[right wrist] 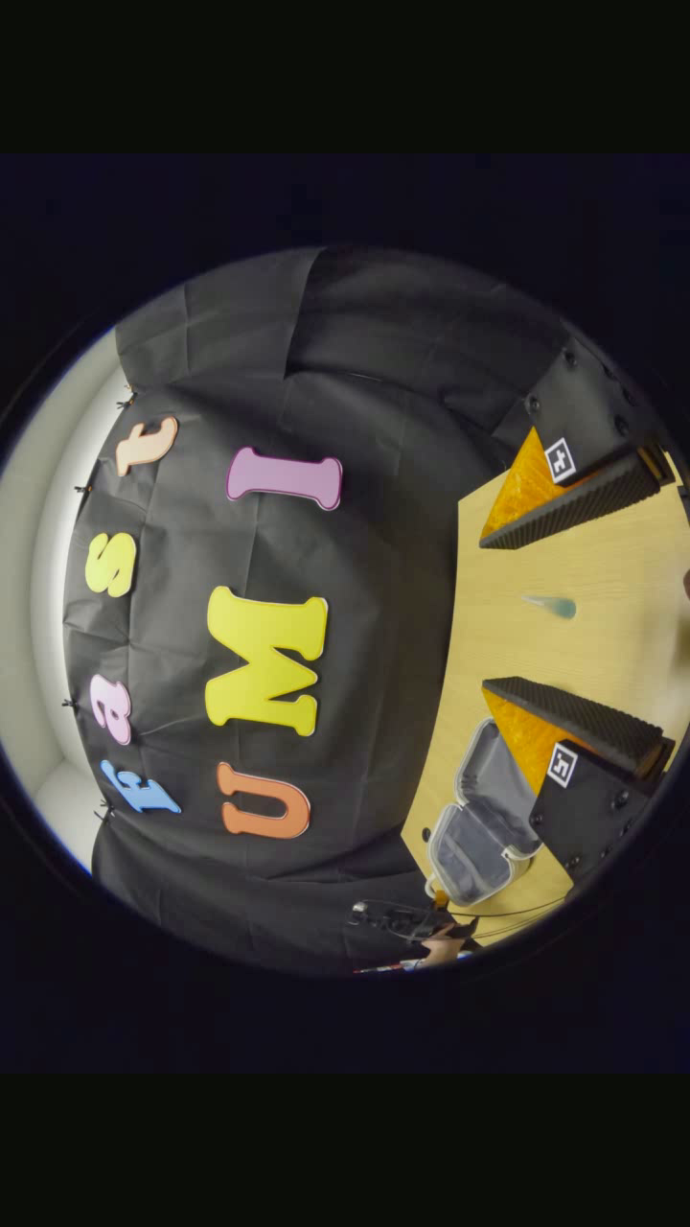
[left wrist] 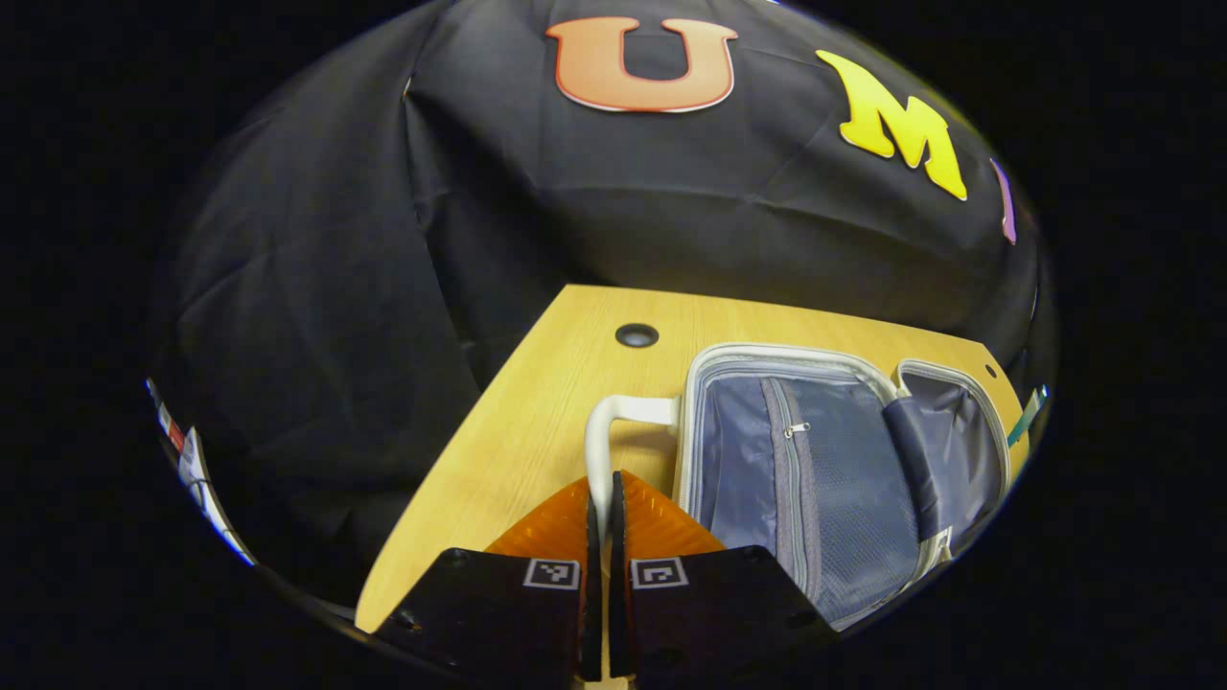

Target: First open the suitcase, pack the skin care products into it, and then close the suitcase.

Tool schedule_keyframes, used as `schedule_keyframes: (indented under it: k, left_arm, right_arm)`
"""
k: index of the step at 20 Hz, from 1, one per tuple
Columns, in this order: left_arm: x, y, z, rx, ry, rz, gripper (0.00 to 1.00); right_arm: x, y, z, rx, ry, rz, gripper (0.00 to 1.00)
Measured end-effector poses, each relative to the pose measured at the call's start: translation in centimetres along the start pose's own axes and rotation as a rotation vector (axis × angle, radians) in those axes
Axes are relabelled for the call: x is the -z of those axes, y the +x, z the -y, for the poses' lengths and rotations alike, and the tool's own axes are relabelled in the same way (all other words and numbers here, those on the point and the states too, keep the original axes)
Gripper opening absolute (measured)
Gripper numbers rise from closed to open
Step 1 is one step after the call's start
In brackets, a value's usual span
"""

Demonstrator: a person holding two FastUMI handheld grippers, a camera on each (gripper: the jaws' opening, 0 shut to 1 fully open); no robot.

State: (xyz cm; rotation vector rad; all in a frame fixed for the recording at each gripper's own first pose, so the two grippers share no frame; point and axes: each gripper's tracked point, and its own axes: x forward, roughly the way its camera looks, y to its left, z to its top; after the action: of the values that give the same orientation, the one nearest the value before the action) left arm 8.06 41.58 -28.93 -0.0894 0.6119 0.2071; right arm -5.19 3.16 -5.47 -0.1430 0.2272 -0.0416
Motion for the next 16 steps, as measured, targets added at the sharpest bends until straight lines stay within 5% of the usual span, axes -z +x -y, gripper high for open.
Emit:
schedule_keyframes:
  k: [2,6,7,10,16]
  left_arm:
    - [0.2,0.9,-0.1,-0.020,-0.022,0.006,0.11]
    - [-0.1,-0.3,-1.0,-0.055,-0.004,0.020,0.52]
    - [-1.0,-1.5,-0.9,-0.054,-0.007,0.045,0.40]
    - [-3.1,-4.2,1.5,-0.024,-0.013,0.097,1.00]
    - [-9.3,-14.0,12.7,-0.028,0.031,0.286,1.00]
  right_arm:
    - [0.1,0.1,-0.1,0.003,0.002,-0.001,0.80]
    - [0.5,0.6,-0.1,-0.003,0.028,-0.018,0.79]
    - [0.2,0.6,-0.1,-0.005,0.031,-0.014,0.79]
    - [0.1,0.8,0.4,-0.015,0.054,0.001,0.79]
    - [1.1,1.4,3.2,-0.024,0.101,0.020,0.79]
